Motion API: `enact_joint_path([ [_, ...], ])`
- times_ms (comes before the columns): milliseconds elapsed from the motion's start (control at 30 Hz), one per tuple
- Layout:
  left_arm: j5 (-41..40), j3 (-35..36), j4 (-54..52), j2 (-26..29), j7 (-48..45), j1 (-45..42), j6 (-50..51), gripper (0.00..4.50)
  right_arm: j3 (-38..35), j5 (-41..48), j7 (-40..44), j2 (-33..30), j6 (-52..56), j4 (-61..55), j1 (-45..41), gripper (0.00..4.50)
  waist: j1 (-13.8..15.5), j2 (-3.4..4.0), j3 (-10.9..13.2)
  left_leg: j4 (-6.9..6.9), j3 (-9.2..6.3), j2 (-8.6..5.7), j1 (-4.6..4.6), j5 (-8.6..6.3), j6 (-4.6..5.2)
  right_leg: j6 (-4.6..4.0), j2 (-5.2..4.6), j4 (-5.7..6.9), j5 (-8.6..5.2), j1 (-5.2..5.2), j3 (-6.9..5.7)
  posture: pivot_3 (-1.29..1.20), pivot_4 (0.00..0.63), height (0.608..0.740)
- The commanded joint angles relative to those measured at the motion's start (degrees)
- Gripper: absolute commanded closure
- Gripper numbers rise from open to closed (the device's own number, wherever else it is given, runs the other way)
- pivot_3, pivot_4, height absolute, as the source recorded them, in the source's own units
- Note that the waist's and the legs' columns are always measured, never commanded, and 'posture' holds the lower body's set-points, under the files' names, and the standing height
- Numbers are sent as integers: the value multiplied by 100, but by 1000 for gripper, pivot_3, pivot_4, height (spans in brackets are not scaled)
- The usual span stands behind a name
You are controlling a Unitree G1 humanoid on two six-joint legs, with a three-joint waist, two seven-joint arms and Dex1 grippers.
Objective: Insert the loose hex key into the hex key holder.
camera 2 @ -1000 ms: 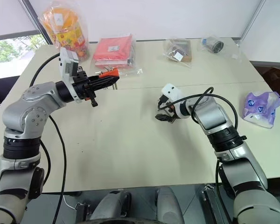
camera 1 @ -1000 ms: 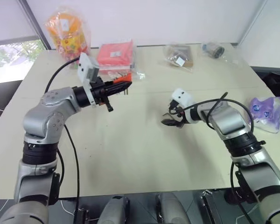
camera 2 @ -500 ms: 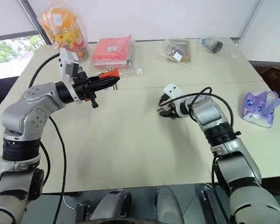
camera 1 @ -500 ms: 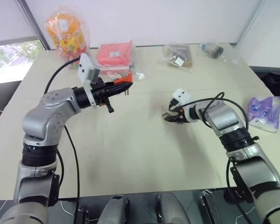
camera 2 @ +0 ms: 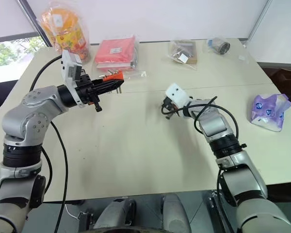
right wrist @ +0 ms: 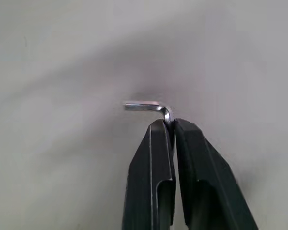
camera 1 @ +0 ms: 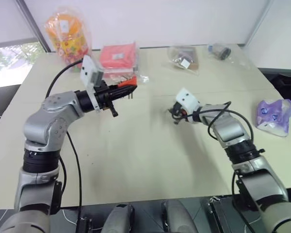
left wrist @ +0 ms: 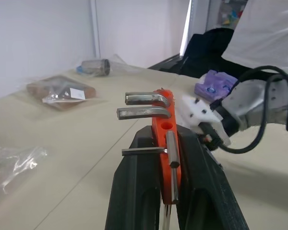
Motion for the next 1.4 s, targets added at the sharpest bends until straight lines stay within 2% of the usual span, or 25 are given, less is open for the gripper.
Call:
enact_joint_path([
  [33, 45, 44, -1, -46, 38, -167, -196, 4500, -788, 179, -845, 382, -922, -132, -487, 4446, 7, 0, 0, -1, 0, 0, 0, 0, 0, 0, 0, 1, 0, -3, 0, 0, 150, 740],
  [100, 82, 18, 60, -86, 45, -204, -242, 4500, -1157, 487, -1116, 770, -1407, -318, -688, 4446, 7, 0, 0, -1, -2, 0, 0, 0, -1, 0, 0, 1, 0, -2, -1, 0, 150, 740],
  [200, 111, 18, 144, -124, 48, -274, -278, 4500, -1596, 1291, -1211, 1429, -1453, -781, -855, 4446, 3, 0, 0, -3, -5, 0, 0, 0, -1, 0, 0, 1, 0, -1, -1, 0, 150, 740],
  [367, 186, -10, 337, -173, 20, -443, -356, 4500, -1801, 2640, -793, 2207, -1014, -1317, -778, 4446, 6, 1, 0, 1, -11, -1, 0, 0, -1, 0, 0, 0, 0, 4, -5, 0, 150, 740],
  [433, 199, -25, 402, -192, 17, -517, -371, 4500, -1744, 2875, -698, 2423, -986, -1397, -726, 4446, 4, 1, -1, 1, -11, -1, 0, 0, 0, 0, 0, 1, 0, 4, -5, 0, 150, 740],
  [800, 198, -47, 407, -200, 19, -623, -327, 4500, -1311, 2837, -642, 2851, -1282, -1550, -473, 4446, -8, 2, -1, -2, -13, -1, 0, 0, 0, 0, 1, 6, 0, 0, -5, 0, 150, 740],
  [1400, 200, -21, 378, -136, 18, -602, -298, 4500, -1072, 2718, -670, 2790, -1390, -1577, -266, 4446, -6, 2, 0, -2, -12, -1, 0, 0, 0, 0, 0, 6, 0, -1, -5, 0, 150, 740],
])
